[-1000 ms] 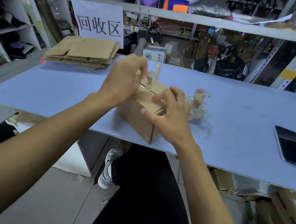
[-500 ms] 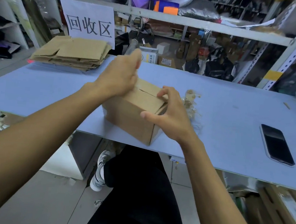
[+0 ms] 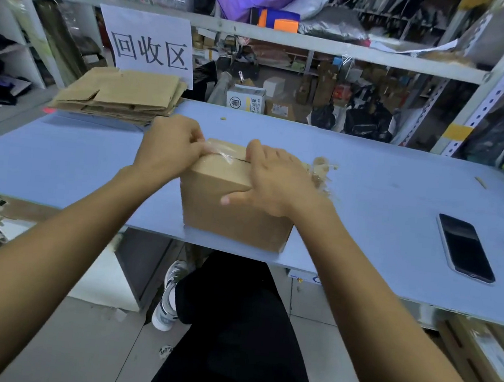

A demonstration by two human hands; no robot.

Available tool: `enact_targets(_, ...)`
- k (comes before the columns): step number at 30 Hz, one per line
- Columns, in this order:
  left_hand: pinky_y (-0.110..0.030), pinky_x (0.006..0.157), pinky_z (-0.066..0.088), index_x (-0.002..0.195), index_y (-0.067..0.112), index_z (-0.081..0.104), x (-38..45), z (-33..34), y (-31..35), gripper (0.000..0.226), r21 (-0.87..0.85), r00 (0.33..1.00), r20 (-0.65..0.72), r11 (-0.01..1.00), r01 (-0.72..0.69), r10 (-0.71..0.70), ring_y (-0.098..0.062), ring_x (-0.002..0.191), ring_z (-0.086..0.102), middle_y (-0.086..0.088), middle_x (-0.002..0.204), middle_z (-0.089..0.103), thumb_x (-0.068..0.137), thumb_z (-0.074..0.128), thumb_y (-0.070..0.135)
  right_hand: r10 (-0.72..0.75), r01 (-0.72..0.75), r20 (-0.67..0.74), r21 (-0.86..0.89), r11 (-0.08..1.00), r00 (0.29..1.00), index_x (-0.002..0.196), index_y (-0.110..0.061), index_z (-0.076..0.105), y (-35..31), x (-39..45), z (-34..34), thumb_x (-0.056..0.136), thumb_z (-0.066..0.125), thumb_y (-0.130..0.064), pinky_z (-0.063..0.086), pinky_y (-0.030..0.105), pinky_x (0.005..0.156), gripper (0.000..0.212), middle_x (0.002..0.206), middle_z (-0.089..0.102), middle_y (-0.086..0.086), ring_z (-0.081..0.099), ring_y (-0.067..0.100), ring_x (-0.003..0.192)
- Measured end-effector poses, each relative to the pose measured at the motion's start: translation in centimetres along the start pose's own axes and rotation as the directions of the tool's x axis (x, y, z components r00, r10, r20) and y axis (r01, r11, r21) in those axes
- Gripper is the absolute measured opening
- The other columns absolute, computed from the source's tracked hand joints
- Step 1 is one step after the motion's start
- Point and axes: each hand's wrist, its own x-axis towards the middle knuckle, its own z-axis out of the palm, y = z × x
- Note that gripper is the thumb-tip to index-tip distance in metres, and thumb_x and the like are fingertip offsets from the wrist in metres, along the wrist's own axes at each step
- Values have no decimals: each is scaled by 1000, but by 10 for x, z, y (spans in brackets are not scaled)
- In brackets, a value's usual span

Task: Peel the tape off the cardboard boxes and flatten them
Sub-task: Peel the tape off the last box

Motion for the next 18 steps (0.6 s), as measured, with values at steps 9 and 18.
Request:
enact_targets(9,-34,84,55,95,9,72,-4,-28,-24,21,-552,975,82,805,216,-206,-22,77,64,-16,92,67,93,52,0,-72,63,90,101,993,993,107,-14,32,-1,4,-12,78,73,-62,30,34,76,70,105,50,3,44,25,97)
enact_targets(18,-31,77,48,98,20,76,-19,-1,-4,14,-70,992,-119,997,39,-47,-26,98,64,-4,92,69,88,68,26,-11,14,-17,205,979,1000,105,-11,35,-10,8,-2,67,76,-74,39,39,69,84,99,54,3,51,26,90)
